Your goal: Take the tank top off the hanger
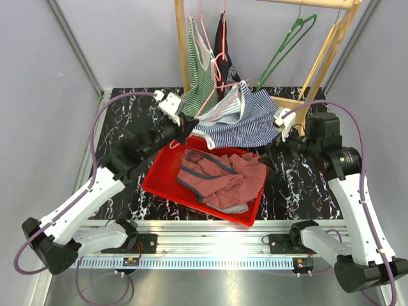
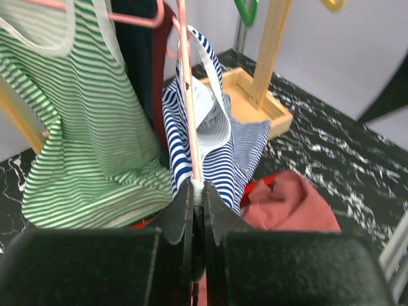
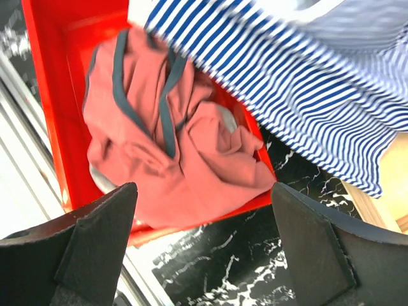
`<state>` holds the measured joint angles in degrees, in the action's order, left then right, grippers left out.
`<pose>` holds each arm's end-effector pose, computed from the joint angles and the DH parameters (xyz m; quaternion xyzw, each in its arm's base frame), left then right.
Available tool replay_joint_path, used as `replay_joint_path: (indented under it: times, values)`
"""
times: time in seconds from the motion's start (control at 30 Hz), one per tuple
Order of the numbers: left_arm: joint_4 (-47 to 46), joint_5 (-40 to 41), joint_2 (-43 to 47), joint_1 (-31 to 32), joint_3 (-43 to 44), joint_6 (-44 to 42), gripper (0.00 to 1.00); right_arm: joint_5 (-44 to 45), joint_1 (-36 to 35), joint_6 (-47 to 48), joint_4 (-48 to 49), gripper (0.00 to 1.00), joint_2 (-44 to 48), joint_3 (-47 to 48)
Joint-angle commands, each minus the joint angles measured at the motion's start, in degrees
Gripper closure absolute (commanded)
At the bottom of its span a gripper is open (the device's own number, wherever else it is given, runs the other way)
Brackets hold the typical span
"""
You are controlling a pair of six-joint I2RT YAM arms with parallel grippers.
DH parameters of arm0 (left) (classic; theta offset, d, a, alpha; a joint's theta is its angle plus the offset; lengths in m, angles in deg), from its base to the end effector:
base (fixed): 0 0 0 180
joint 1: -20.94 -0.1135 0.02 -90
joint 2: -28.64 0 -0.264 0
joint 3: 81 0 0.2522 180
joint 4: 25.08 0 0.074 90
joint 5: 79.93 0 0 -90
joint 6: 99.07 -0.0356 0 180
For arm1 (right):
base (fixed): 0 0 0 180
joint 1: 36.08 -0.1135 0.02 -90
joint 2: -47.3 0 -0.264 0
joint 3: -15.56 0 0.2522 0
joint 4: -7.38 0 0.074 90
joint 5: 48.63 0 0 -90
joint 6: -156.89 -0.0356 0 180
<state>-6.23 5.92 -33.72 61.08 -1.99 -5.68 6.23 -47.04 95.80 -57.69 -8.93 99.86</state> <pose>0.1884 -0.1622 0.4154 0.2508 0.6755 -0.2812 0.6339 0.1710 0.0540 0.3896 -0.4175 0.7561 0.2005 0.4623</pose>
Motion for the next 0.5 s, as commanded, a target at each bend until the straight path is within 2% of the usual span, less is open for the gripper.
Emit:
replay_joint_path:
  times: [0.0, 0.2, 0.33, 0.47]
  values:
    - [0.1, -4.5, 5.1, -0.2, -2.0, -2.6, 1.00, 1.6, 0.3, -8.9, 3.0, 0.08, -0.7, 5.0]
    - [1.1, -12.0, 10.2, -0.2, -7.4, -6.1, 1.00, -0.3, 0.3, -14.0, 4.5, 0.11, -0.7, 7.2]
    - [-0.2, -17.5, 12.7, -0.2, -9.4, -6.4, 1.00, 1.2, 0.3, -13.7, 6.1, 0.13, -0.7, 4.4]
    - [-3.1, -24.8, 11.2, -0.2, -10.8, -4.1, 1.00, 2.3, 0.3, -14.3, 8.5, 0.14, -1.0, 1.5]
